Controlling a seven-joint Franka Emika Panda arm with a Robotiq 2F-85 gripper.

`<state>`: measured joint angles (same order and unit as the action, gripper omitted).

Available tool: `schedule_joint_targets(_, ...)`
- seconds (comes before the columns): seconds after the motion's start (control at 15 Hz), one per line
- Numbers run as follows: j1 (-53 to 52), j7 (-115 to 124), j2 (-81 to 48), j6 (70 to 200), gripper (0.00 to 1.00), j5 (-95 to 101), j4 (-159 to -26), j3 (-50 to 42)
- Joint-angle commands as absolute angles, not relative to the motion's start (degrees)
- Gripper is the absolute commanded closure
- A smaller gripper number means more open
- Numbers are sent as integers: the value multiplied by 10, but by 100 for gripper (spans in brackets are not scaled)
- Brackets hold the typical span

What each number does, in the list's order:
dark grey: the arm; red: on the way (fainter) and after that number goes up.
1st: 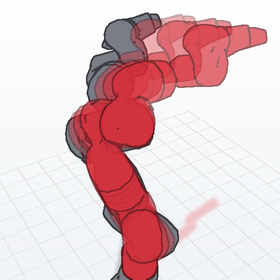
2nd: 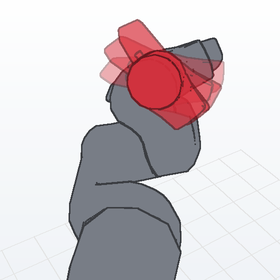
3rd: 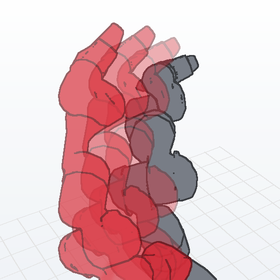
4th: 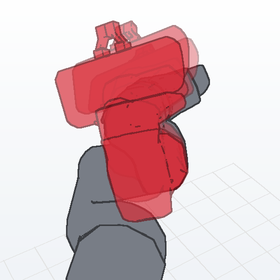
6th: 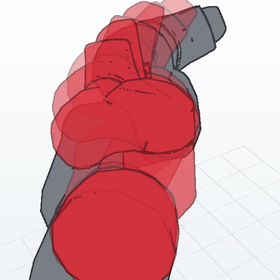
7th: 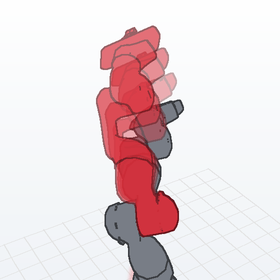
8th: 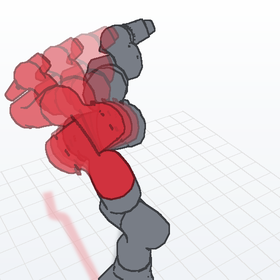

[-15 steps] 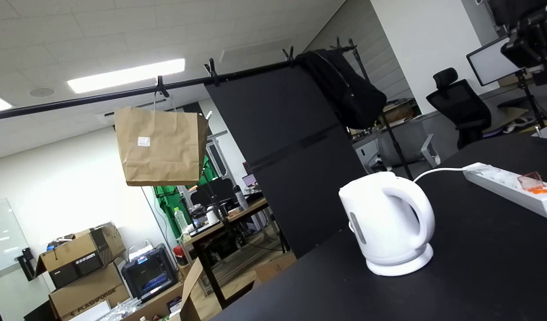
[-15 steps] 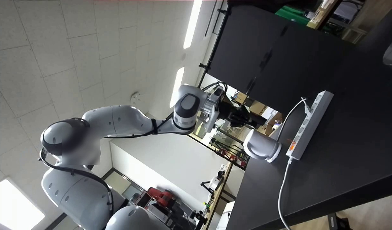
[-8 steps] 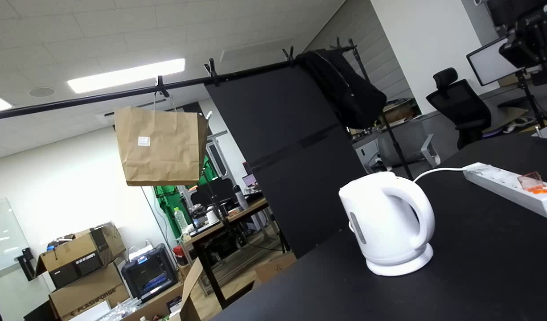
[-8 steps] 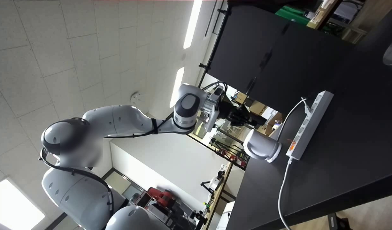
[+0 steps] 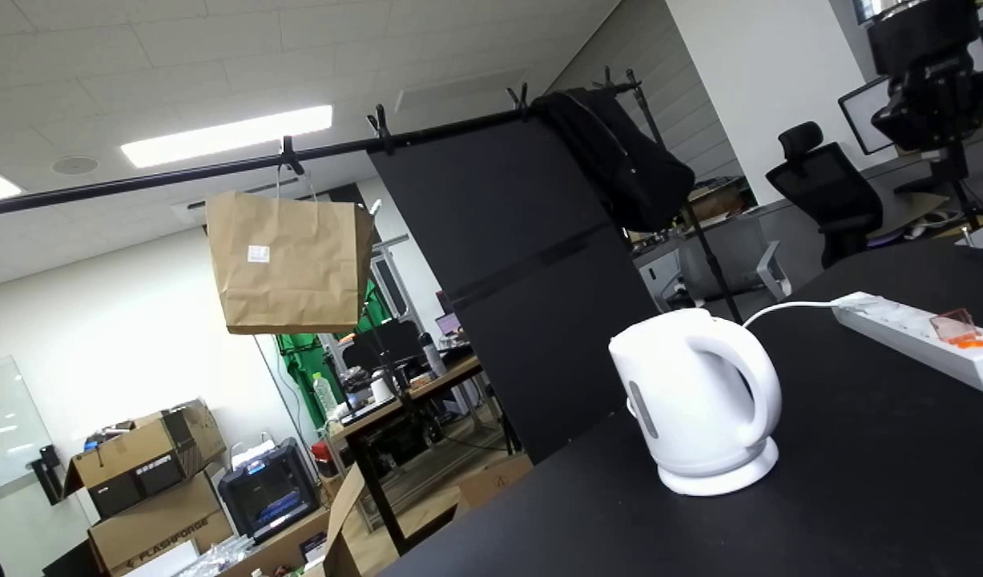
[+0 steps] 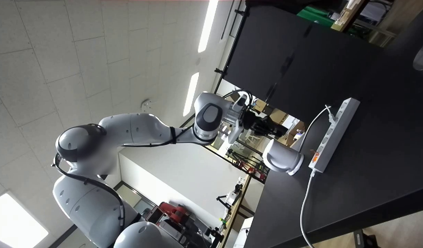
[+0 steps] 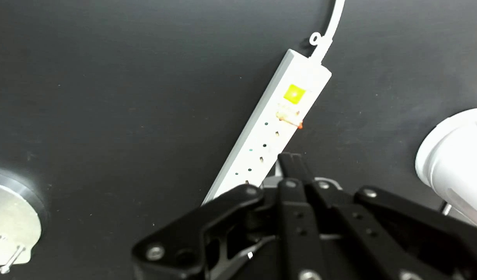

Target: Switch off the extension cord

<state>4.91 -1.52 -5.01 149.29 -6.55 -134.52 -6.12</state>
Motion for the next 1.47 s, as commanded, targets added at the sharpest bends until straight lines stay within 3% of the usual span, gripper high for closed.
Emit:
schedule_joint_targets(0.0,50,14,-96,1527,100,-136,-1319,-43)
schedule_joint_targets(1.4,85,-24,-212,1544,99,-218,-1279,6)
